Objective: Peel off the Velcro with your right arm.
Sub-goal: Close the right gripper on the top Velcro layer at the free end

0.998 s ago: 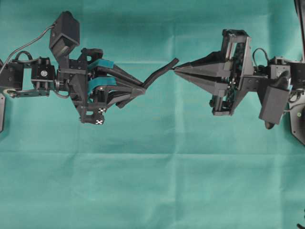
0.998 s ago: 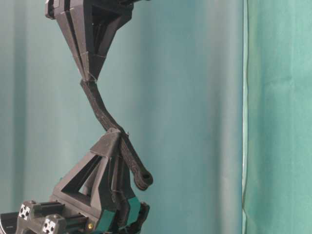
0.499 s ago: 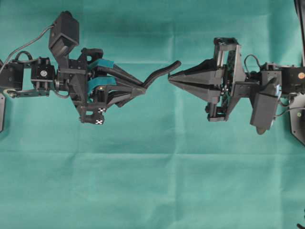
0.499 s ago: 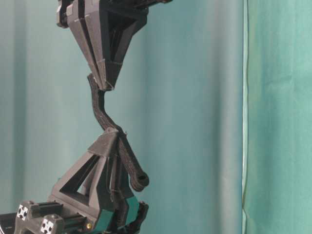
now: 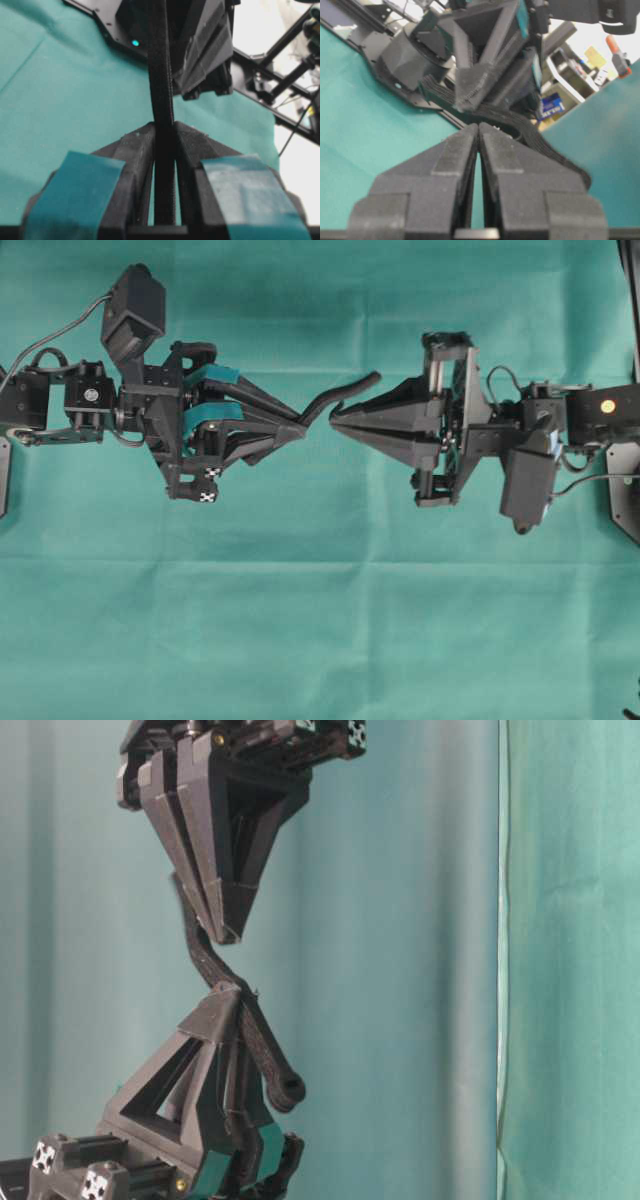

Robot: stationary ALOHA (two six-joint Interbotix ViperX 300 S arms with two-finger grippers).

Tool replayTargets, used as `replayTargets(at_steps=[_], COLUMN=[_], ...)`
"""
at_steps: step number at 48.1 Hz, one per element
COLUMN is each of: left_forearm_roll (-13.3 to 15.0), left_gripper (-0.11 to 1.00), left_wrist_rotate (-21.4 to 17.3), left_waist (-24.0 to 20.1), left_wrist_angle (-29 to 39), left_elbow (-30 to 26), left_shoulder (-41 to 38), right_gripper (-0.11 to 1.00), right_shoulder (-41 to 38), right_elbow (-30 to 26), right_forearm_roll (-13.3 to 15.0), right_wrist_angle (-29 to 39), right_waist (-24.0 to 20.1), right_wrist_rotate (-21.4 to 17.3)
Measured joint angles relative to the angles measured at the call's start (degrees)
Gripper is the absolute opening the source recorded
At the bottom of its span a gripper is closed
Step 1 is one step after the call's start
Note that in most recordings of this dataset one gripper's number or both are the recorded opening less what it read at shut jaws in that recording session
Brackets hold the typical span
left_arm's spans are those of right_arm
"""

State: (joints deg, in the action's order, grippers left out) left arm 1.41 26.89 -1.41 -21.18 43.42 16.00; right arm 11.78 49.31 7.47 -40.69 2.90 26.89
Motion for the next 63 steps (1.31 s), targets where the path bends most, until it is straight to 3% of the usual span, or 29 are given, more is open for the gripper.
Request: replayTargets(at_steps=[12, 26, 63], left_forearm_roll=[0.00, 0.00, 0.09], left_gripper=[0.10, 0.10, 0.10], left_wrist_rotate=[0.09, 0.00, 0.00], left_waist=[0.00, 0.00, -0.09], left_wrist_angle=[0.00, -0.62, -0.88], left_elbow=[-0.09, 0.00, 0.35], left_shoulder=[0.00, 0.00, 0.00], right_gripper=[-0.09, -0.09, -0.09], right_shoulder=[-2.11, -3.34, -6.86], right_elbow=[-1.58, -2.72, -5.36], right_forearm_roll=[0.18, 3.08, 4.75], right_wrist_angle=[0.97, 4.83, 9.76], right_waist=[-1.41, -2.46, -4.92], right_wrist_rotate=[0.09, -0.53, -0.53])
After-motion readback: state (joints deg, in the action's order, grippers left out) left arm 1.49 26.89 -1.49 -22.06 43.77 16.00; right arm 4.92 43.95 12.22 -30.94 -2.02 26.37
